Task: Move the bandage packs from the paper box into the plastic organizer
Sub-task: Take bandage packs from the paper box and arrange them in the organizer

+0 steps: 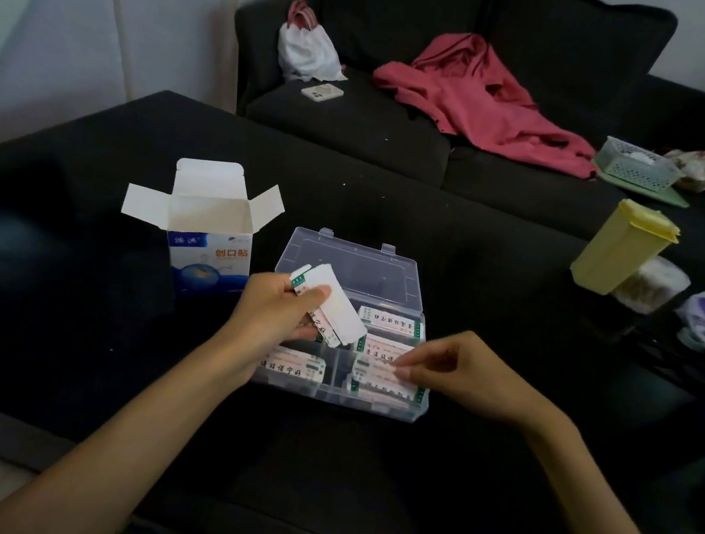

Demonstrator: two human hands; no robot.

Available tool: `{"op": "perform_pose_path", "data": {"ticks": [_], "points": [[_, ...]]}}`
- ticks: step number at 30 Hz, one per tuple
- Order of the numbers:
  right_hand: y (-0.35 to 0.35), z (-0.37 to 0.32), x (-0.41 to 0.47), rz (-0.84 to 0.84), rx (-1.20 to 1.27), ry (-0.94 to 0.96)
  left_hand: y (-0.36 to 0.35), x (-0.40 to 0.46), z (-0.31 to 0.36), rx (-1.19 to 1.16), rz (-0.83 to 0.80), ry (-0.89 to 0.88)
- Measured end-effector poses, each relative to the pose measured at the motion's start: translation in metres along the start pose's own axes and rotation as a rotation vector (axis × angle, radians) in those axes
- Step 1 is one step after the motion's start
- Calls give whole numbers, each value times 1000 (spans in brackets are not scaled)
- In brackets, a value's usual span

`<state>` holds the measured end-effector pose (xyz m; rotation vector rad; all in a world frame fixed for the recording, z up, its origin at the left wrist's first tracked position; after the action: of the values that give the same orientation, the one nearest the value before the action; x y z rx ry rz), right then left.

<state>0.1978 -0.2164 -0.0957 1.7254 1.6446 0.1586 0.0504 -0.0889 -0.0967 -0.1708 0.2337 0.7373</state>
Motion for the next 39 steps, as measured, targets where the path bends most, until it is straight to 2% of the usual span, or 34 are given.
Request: {"op": "perform_pose_path", "data": {"ticks": [8,11,17,20,23,28,32,34,36,39], "points": [[-1,0,3,-1,-264,-27,1,3,-3,2,-8,14],[-4,-2,4,-14,-282,-30,-1,3,-3,7,-18,17],[2,-9,1,102,-364,-40,-4,3,-10,-66,-38,54],[13,-30,-4,259,-105,49,-14,1,-16,-215,-82,83],[3,-37,0,263,197,37,-24,-1,-18,-319,-109,114],[6,-27,-4,361,459,17,-29,0,-14,-244,-165,106],[7,-15,-4,350,549,-9,-24,0,-7,-172,-193,62],[9,-12,-3,373,499,-3,-19,0,-7,-101,-162,64],[18,-19,-9,479,323,77,-17,0,-9,-72,-142,77],[26,-58,-33,723,-231,342,-19,0,-9,-126,-148,86]]}}
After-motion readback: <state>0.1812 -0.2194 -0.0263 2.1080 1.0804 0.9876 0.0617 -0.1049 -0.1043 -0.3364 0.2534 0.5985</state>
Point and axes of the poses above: each hand's wrist, its own x-axis towards the middle knuckle, its own y-axis out of the back of the hand, z = x × y, the point moved 9 cm from there along x, towards the middle knuckle, and after that the axes turned 11 degrees about -z, right-handed, at the moved point
